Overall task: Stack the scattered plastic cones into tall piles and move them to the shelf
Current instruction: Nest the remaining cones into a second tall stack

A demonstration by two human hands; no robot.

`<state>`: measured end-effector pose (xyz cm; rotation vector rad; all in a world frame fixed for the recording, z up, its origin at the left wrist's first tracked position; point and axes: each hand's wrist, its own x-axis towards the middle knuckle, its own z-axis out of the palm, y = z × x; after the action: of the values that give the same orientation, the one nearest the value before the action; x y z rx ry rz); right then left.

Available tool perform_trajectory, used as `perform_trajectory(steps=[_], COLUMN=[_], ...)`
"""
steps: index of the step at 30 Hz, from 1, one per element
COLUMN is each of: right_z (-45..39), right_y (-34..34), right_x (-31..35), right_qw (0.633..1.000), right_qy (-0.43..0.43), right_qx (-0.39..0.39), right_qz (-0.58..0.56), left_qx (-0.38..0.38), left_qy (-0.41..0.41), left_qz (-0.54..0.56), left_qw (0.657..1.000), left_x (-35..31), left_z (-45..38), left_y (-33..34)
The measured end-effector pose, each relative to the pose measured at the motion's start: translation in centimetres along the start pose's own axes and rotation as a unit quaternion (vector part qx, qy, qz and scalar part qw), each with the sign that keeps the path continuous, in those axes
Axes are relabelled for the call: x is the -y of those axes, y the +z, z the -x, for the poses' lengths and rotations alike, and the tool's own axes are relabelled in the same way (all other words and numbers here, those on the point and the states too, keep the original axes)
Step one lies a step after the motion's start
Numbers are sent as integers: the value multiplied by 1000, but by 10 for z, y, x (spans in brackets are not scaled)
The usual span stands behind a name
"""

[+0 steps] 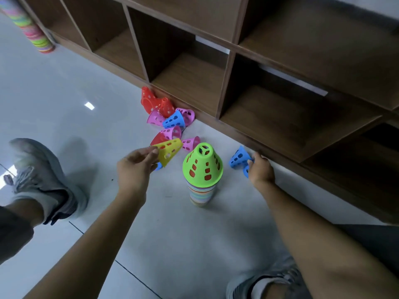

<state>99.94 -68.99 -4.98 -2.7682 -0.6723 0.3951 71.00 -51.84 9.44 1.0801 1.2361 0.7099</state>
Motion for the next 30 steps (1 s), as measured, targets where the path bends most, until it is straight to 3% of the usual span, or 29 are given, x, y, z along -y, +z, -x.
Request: perform_trajectory(steps=[7,15,24,30], right_z=[14,44,94,143], right_y=[2,-47,-165,-248], right_x=[-4,6,47,72], right_qw=[998,970,874,769], right_qy=[-34,-52,-97,-116], right_qx=[-44,-49,66,263], right_qz=[-12,-231,-471,-572], left_qx=[12,128,199,176], left_qy=[41,17,31,27], left_qz=[117,218,104,54], left_qw=[992,967,974,983], left_x=[-72,-124,-103,-82], left_z=[41,87,110,112], left_y=[-3,5,12,5])
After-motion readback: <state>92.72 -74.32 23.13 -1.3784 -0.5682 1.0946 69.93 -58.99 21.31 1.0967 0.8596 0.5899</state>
